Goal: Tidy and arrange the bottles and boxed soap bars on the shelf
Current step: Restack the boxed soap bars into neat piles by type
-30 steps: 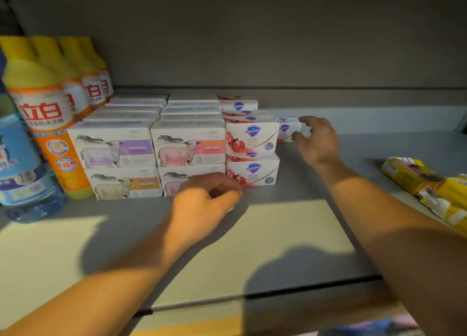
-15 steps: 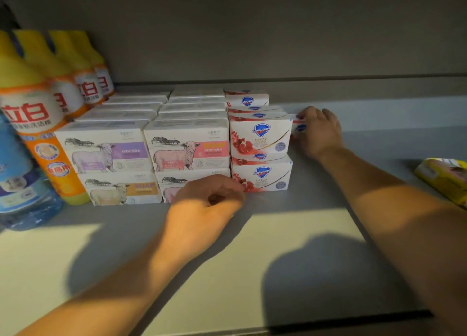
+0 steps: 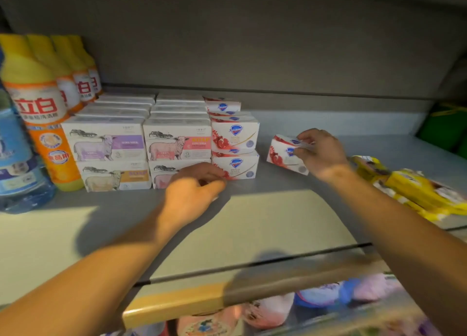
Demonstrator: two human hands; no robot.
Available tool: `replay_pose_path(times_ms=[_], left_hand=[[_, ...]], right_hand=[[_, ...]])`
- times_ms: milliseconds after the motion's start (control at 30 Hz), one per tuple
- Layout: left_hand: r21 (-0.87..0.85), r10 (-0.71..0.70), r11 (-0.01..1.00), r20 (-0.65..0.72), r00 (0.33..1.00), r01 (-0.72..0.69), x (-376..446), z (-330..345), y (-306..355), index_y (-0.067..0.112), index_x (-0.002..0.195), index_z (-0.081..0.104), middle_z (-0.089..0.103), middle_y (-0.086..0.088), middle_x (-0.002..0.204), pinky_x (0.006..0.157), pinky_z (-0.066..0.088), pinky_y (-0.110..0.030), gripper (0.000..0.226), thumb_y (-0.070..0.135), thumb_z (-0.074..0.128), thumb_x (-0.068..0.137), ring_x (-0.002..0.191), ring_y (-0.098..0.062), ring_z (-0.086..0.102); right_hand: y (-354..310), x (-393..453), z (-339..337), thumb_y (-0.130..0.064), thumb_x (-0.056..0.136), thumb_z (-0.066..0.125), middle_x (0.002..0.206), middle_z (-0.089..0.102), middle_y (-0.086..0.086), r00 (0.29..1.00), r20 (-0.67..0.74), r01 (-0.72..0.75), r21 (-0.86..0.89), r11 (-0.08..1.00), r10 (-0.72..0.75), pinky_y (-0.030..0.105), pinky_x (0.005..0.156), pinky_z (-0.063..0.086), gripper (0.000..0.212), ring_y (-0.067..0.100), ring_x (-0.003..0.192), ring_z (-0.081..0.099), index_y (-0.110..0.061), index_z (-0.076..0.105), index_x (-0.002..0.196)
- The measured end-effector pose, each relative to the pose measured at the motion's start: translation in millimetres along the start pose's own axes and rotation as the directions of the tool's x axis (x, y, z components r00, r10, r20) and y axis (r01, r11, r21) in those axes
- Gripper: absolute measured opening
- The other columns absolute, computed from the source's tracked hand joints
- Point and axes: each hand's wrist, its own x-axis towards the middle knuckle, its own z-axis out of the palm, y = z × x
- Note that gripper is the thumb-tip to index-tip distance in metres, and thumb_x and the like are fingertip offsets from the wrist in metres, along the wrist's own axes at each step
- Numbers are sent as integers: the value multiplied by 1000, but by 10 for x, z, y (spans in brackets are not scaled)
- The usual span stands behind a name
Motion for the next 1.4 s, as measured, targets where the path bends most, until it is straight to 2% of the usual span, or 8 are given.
replay_pose_path(times_ms=[200, 500, 633, 800, 967, 1067, 1233, 1400], left_hand=[[-141, 66, 988, 23, 998, -62, -102, -48, 70, 26, 99, 68, 75, 2, 91, 81, 57, -42, 11, 22, 69, 90, 80, -22, 70], [-372, 123, 928, 240, 963, -26, -219, -87, 108, 22, 119, 58, 72, -9, 107, 71, 60, -54, 28, 9, 61, 95, 90, -27, 73], [-430, 9, 901, 166, 986, 64, -206, -105, 100, 6, 118, 57, 70, -18, 101, 64, 60, -52, 23, 13, 60, 96, 66, -35, 66], [-576, -77, 799, 191, 979, 175, -136, -103, 30, 4, 102, 59, 68, -29, 86, 53, 57, -39, 15, 18, 60, 97, 53, -29, 55], [-616, -69, 765, 215, 974, 190, -73, -78, -50, 12, 94, 69, 68, -19, 72, 54, 56, -37, 14, 25, 64, 93, 52, -28, 59], [-614, -28, 764, 278, 960, 200, -68, -94, -77, 11, 105, 68, 70, -15, 79, 53, 55, -34, 41, 43, 70, 80, 59, -26, 61], [-318, 131, 946, 205, 970, -61, -116, -82, -51, 26, 118, 61, 70, -10, 92, 57, 56, -37, 31, 35, 68, 89, 68, -21, 66], [-266, 255, 935, 49, 966, -233, -128, -78, 0, 27, 101, 67, 75, 2, 93, 54, 58, -34, 20, 10, 67, 90, 71, -12, 68]], right_hand=[[-426, -802, -400, -20, 83, 70, 93, 70, -12, 999, 35, -35, 297, 954, 26, 28, 77, 54, 16, 8, 90, 67, -34, 64, 82], [-993, -1324, 16, -13, 84, 73, 77, 71, -14, 993, 114, -80, 649, 756, 8, 15, 59, 49, 16, -2, 71, 67, -28, 68, 81], [-925, -1441, 136, -22, 77, 73, 105, 72, 4, 973, 228, -186, 711, 678, 28, 36, 76, 58, 43, 20, 95, 70, -28, 59, 117], [-837, -1438, 174, -26, 68, 73, 119, 66, -9, 939, 328, -168, 702, 692, -105, 40, 73, 61, 75, 19, 105, 67, -54, 43, 131], [-812, -1405, 225, -31, 67, 78, 118, 65, -11, 968, 245, -151, 738, 657, -52, 37, 73, 60, 70, 19, 98, 69, -41, 51, 130], [-777, -1366, 226, -45, 63, 73, 102, 72, -6, 977, 207, -203, 796, 570, 59, 24, 70, 54, 57, 11, 88, 70, -34, 60, 117], [-775, -1348, 214, -65, 69, 57, 82, 74, 8, 958, 224, -286, 788, 546, 179, 33, 58, 51, 45, 17, 57, 61, -27, 72, 89], [-849, -1321, 206, -77, 66, 34, 69, 72, 11, 933, 280, -359, 671, 648, 227, 30, 53, 51, 71, 21, 51, 62, -21, 72, 87]])
